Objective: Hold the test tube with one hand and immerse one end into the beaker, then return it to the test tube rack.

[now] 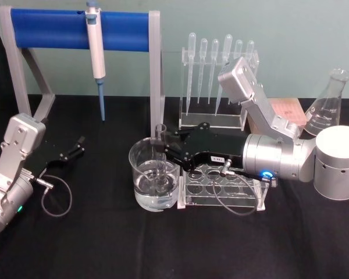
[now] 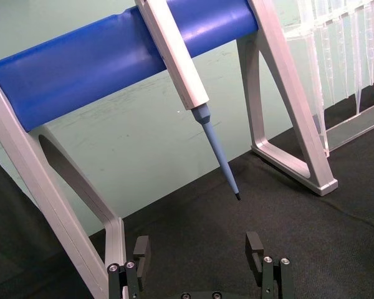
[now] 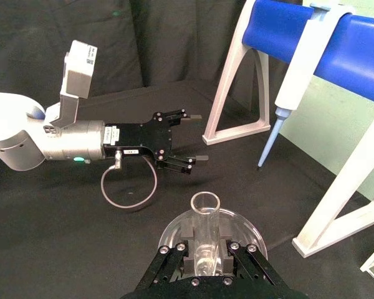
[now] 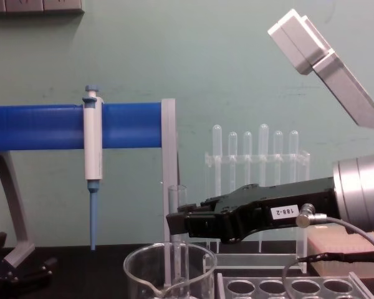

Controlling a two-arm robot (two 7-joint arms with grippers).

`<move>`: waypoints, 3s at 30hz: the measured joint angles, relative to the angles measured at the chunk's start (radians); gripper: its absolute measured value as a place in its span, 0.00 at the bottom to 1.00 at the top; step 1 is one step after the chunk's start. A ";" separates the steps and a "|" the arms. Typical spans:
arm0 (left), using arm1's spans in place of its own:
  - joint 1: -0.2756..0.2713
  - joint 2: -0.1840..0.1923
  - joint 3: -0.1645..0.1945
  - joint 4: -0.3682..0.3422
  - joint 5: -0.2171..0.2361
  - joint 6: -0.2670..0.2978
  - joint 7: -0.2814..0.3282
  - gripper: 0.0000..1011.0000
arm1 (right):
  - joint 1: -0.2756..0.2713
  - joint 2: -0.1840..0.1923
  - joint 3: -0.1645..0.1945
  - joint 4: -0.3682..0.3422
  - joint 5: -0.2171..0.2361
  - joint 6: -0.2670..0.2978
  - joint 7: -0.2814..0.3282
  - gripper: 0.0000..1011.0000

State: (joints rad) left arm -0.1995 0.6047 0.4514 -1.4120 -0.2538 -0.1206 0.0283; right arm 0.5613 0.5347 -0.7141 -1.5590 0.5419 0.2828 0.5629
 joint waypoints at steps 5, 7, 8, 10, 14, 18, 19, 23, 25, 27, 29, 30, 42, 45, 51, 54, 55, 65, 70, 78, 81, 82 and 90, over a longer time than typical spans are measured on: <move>0.000 0.000 0.000 0.000 0.000 0.000 0.000 0.99 | 0.000 0.000 0.000 0.000 0.000 0.000 0.000 0.22; 0.000 0.000 0.000 0.000 0.000 0.000 0.000 0.99 | 0.000 0.000 0.000 0.000 0.000 0.000 0.000 0.22; 0.000 0.000 0.000 0.000 0.000 0.000 0.000 0.99 | 0.000 0.000 0.000 0.000 0.000 0.000 0.000 0.22; 0.000 0.000 0.000 0.000 0.000 0.000 0.000 0.99 | 0.000 0.000 0.000 0.000 0.000 0.000 0.000 0.22; 0.000 0.000 0.000 0.000 0.000 0.000 0.000 0.99 | 0.000 0.000 0.000 0.000 0.000 0.000 0.000 0.22; 0.000 0.000 0.000 0.000 0.000 0.000 0.000 0.99 | 0.000 0.000 0.000 0.000 0.000 0.000 0.000 0.22; 0.000 0.000 0.000 0.000 0.000 0.000 0.000 0.99 | 0.000 0.000 0.000 0.000 0.000 0.000 0.000 0.22; 0.000 0.000 0.000 0.000 0.000 0.000 0.000 0.99 | 0.000 0.000 0.000 0.000 0.000 0.000 0.000 0.22; 0.000 0.000 0.000 0.000 0.000 0.000 0.000 0.99 | 0.000 0.000 0.000 0.000 0.000 0.000 0.000 0.22; 0.000 0.000 0.000 0.000 0.000 0.000 0.000 0.99 | 0.000 0.000 0.000 0.000 0.000 0.000 0.000 0.22; 0.000 0.000 0.000 0.000 0.000 0.000 0.000 0.99 | 0.000 0.000 0.001 0.000 0.000 0.000 0.000 0.22; 0.000 0.000 0.000 0.000 0.000 0.000 0.000 0.99 | -0.002 -0.001 0.007 -0.004 0.000 0.000 0.003 0.22; 0.000 0.000 0.000 0.000 0.000 0.000 0.000 0.99 | 0.011 0.003 0.046 -0.054 0.019 0.031 0.017 0.22; 0.000 0.000 0.000 0.000 0.000 0.000 0.000 0.99 | 0.021 0.008 0.052 -0.070 0.024 0.043 0.018 0.22; 0.000 0.000 0.000 0.000 0.000 0.000 0.000 0.99 | 0.041 0.023 0.069 -0.103 0.047 0.065 0.020 0.22; 0.000 0.000 0.000 0.000 0.000 0.000 0.000 0.99 | 0.048 0.033 0.080 -0.121 0.064 0.070 0.021 0.22; 0.000 0.000 0.000 0.000 0.000 0.000 0.000 0.99 | 0.049 0.036 0.083 -0.125 0.069 0.071 0.021 0.22; 0.000 0.000 0.000 0.000 0.000 0.000 0.000 0.99 | 0.022 0.138 0.159 -0.229 0.170 0.076 0.036 0.22; 0.000 0.000 0.000 0.000 0.000 0.000 0.000 0.99 | -0.029 0.229 0.213 -0.275 0.224 0.048 0.056 0.22; 0.000 0.000 0.000 0.000 0.000 0.000 0.000 0.99 | -0.123 0.339 0.258 -0.291 0.268 -0.025 0.076 0.22; 0.000 0.000 0.000 0.000 0.000 0.000 0.000 0.99 | -0.142 0.350 0.257 -0.276 0.269 -0.042 0.074 0.22; 0.000 0.000 0.000 0.000 0.000 0.000 0.000 0.99 | -0.142 0.350 0.257 -0.276 0.269 -0.042 0.074 0.22; 0.000 0.000 0.000 0.000 0.000 0.000 0.000 0.99 | -0.161 0.341 0.244 -0.230 0.251 -0.067 0.060 0.22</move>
State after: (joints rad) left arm -0.1995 0.6047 0.4514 -1.4119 -0.2539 -0.1205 0.0282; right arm 0.4002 0.8755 -0.4699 -1.7891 0.7933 0.2156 0.6224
